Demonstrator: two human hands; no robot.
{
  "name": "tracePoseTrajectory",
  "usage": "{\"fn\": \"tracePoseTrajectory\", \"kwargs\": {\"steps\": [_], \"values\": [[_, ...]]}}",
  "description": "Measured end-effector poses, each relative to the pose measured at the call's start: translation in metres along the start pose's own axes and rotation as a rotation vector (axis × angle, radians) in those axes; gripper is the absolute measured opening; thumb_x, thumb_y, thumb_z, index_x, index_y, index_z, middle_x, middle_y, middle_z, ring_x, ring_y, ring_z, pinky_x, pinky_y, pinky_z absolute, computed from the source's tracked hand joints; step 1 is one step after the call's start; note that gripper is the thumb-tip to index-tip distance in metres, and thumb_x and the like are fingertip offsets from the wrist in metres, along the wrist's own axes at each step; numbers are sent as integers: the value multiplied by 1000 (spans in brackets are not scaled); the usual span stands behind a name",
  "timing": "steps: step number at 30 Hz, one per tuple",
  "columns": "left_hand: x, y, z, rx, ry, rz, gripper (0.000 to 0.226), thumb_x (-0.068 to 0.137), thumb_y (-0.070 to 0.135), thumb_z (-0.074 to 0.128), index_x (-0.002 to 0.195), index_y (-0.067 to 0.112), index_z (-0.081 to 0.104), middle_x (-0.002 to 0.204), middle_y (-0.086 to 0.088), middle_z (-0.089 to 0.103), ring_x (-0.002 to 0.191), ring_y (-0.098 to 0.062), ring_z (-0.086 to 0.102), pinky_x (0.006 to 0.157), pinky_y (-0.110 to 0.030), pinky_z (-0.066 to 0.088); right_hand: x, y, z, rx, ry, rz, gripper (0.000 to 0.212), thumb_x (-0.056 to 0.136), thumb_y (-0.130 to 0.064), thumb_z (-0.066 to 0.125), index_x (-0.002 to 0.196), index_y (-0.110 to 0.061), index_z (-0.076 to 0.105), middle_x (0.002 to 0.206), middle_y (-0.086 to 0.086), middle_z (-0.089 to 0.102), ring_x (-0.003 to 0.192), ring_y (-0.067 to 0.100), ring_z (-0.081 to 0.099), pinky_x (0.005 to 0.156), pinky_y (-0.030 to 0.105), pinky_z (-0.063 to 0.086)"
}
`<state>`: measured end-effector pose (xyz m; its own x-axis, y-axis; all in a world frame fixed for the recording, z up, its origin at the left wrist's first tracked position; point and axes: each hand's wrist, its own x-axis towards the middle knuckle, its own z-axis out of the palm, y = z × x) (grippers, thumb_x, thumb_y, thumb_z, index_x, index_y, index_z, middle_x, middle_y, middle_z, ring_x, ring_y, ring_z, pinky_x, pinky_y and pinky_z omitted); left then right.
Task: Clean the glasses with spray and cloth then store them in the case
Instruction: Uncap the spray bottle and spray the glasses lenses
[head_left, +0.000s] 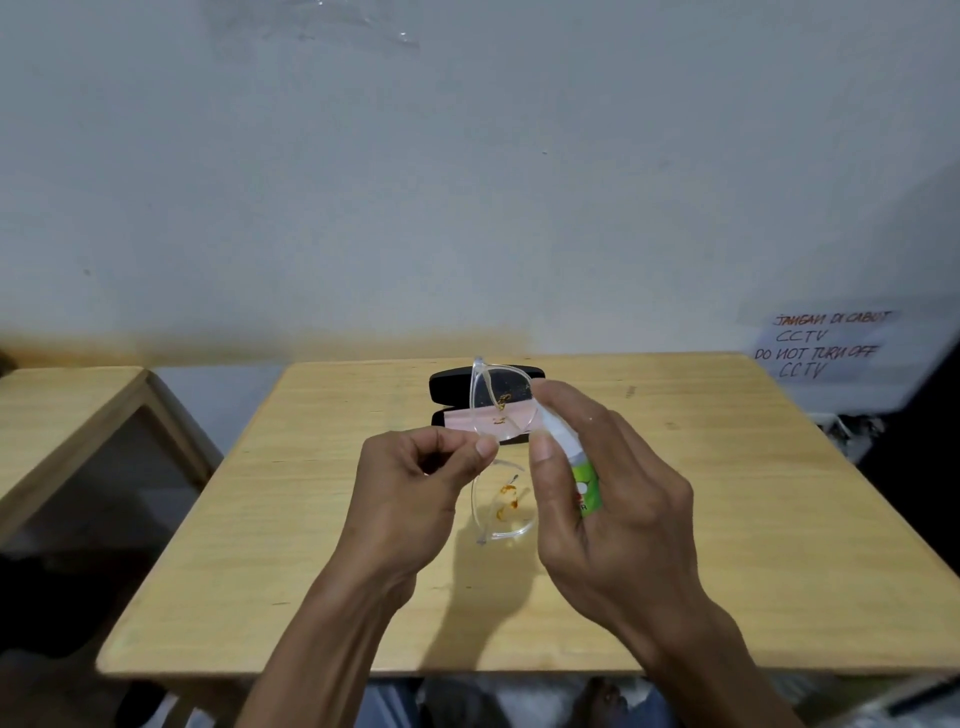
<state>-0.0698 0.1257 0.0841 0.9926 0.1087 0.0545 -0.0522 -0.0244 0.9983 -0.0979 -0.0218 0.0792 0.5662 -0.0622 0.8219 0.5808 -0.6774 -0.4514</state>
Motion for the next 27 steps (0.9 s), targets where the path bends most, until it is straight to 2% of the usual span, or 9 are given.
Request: {"fn": "tracePoseTrajectory", "kwargs": {"steps": [4, 11, 14, 17, 20, 23, 25, 27], "values": [[0, 1, -1, -5, -5, -4, 13, 81, 16, 76, 79, 4, 77, 84, -16, 77, 80, -16, 69, 74, -18, 57, 3, 2, 7, -8, 20, -21, 30, 97, -21, 55, 127, -23, 59, 98, 0, 71, 72, 17, 63, 58, 30, 47], [-3, 4, -1, -27, -26, -4, 10, 81, 15, 76, 77, 6, 78, 80, -10, 78, 76, -11, 70, 67, -12, 53, 3, 10, 14, -55, 52, -58, 23, 93, -12, 62, 115, -12, 68, 93, 1, 73, 76, 16, 65, 58, 30, 50], [-2, 4, -2, -25, -9, -13, 10, 80, 17, 76, 74, 8, 77, 80, -12, 78, 75, -11, 68, 70, -14, 55, 1, 9, 10, -22, 78, -58, 26, 95, -16, 58, 120, -14, 64, 94, 4, 73, 77, 15, 63, 60, 24, 48], [3, 7, -5, -47, 20, -24, 12, 81, 15, 76, 71, 7, 75, 73, -8, 77, 74, -9, 67, 72, -13, 55, -8, 5, 0, 10, 66, -46, 30, 96, -19, 55, 123, -11, 64, 95, 8, 73, 76, 18, 62, 61, 25, 48], [11, 17, -8, -71, 83, -26, 18, 83, 12, 75, 67, 5, 72, 67, -3, 72, 62, -5, 63, 64, -9, 50, -22, 1, -7, 21, 16, -58, 30, 96, -20, 55, 124, -14, 64, 94, 8, 72, 71, 18, 62, 58, 29, 48], [16, 27, -9, -76, 111, -32, 20, 85, 12, 73, 68, 2, 69, 54, 5, 63, 37, 3, 46, 47, -4, 36, -33, -1, -5, 29, -22, -65, 30, 96, -21, 56, 125, -21, 61, 90, 3, 71, 62, 15, 62, 51, 27, 47], [18, 31, -8, -69, 110, -41, 19, 85, 12, 72, 73, -2, 69, 47, 10, 57, 31, 1, 41, 42, -3, 32, -35, -1, -2, 24, -21, -64, 30, 96, -22, 56, 126, -24, 59, 86, 2, 70, 56, 15, 59, 47, 27, 46], [18, 32, -6, -67, 109, -36, 20, 85, 13, 73, 76, -4, 70, 50, 7, 58, 31, 1, 41, 41, -4, 32, -34, -1, 1, 23, -2, -81, 30, 96, -20, 57, 125, -23, 60, 85, 1, 70, 56, 14, 59, 47, 25, 45]]}}
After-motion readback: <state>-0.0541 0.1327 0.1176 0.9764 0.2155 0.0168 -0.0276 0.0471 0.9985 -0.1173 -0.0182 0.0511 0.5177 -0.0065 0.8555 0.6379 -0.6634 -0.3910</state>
